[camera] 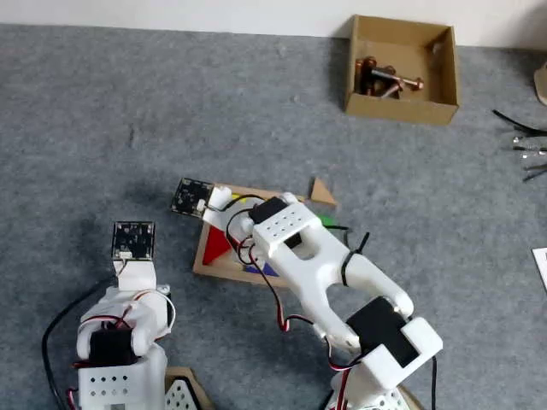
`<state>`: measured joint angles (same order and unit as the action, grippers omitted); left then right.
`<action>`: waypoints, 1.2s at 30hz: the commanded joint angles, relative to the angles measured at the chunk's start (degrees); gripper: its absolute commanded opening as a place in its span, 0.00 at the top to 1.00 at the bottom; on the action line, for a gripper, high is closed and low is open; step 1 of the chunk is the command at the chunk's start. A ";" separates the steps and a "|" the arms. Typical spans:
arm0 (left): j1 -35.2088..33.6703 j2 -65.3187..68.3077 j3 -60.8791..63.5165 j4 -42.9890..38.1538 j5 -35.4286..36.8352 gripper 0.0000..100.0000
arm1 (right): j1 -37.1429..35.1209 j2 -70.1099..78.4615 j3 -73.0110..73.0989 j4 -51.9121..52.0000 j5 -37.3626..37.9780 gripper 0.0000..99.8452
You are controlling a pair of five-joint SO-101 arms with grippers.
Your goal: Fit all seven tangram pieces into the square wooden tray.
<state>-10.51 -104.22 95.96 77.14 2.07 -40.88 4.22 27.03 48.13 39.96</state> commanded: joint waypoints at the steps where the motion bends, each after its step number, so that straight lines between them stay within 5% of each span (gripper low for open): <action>1: -0.75 -0.40 1.19 0.00 -0.44 0.99 | -1.10 -2.95 -1.98 -0.66 -2.90 0.97; 36: -6.02 -0.40 1.19 0.09 -0.35 0.99 | -4.18 -2.51 0.48 -0.84 -8.53 0.97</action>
<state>-15.78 -104.22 95.96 77.14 2.07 -44.75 4.04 26.77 48.40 31.87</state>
